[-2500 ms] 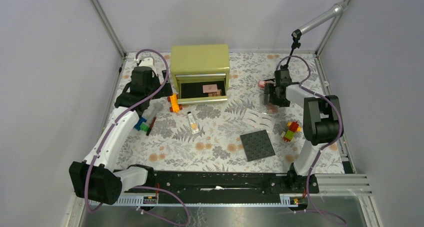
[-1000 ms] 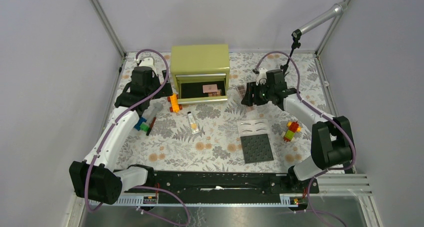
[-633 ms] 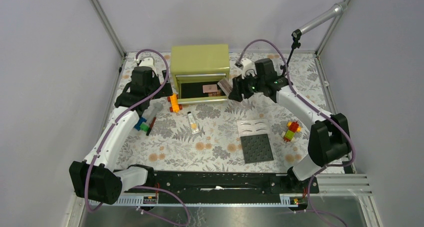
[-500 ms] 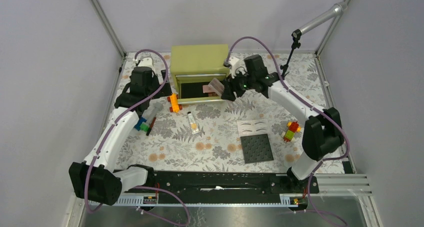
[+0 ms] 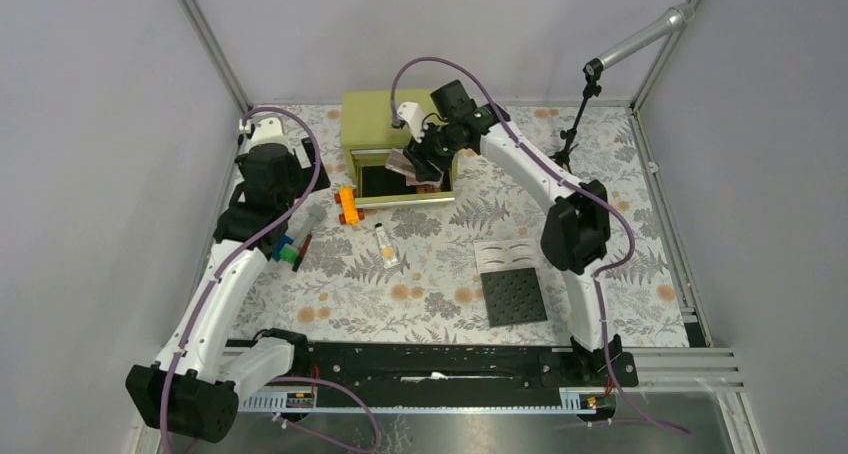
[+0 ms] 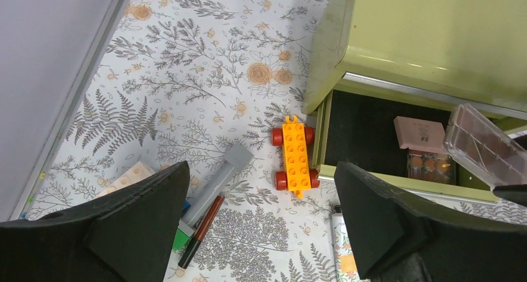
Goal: Organize the makeup
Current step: Place the makeup in the drawer.
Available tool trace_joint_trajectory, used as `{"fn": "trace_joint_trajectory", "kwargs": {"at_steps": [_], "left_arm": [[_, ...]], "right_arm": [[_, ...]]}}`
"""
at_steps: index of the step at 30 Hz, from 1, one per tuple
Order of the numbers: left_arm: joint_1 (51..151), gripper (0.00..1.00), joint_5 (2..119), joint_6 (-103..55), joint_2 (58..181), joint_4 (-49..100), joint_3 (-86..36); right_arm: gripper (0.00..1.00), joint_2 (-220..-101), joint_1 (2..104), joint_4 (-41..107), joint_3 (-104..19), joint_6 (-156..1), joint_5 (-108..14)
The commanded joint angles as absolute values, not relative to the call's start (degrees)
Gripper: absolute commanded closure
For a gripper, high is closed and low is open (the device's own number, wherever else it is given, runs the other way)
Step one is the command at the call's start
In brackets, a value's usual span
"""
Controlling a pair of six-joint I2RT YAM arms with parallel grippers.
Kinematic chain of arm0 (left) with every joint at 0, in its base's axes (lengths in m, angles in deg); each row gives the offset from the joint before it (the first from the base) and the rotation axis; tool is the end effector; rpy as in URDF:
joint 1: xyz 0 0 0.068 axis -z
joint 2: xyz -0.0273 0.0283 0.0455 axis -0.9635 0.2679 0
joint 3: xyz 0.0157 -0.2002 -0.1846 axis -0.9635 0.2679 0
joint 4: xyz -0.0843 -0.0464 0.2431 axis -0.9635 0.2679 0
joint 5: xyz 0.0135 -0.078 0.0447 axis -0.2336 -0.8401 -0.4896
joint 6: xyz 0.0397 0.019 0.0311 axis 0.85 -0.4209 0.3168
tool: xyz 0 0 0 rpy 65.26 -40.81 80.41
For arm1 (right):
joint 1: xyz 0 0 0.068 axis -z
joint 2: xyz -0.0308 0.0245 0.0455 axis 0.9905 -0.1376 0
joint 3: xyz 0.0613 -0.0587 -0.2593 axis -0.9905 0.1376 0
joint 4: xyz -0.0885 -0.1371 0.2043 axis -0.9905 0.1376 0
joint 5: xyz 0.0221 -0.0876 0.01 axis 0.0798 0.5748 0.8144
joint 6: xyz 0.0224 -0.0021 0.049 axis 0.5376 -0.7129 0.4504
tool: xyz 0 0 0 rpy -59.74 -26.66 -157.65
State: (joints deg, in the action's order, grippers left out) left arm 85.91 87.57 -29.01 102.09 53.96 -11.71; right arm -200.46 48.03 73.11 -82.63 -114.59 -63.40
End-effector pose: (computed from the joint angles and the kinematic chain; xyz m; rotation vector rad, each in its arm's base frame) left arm 0.2180 -0.0324 0.3568 -0.2959 1.9604 0.0145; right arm 0.3898 0.2811 0.2974 -1.4232 1.8727 0.5332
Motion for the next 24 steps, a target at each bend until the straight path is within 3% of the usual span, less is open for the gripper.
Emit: {"fn": "trace_joint_trajectory", "kwargs": {"at_steps": [1, 6, 15, 24], "left_arm": [[85.6, 0.01, 89.0, -29.3, 102.3, 51.2, -11.6], [85.4, 0.01, 88.8, -29.3, 102.4, 51.2, -11.6], [85.4, 0.01, 88.6, -29.1, 102.5, 51.2, -11.6], [85.3, 0.01, 88.5, -29.0, 102.6, 51.2, -11.6]], "right_arm": [[0.82, -207.6, 45.9, 86.5, -95.9, -123.0, -59.9], [0.82, -214.3, 44.0, 93.1, -106.0, -127.4, -55.7], [0.82, -210.5, 42.7, 82.3, -96.2, -131.7, -50.5], [0.78, -211.1, 41.7, 79.5, -94.5, -132.7, -45.7]]}}
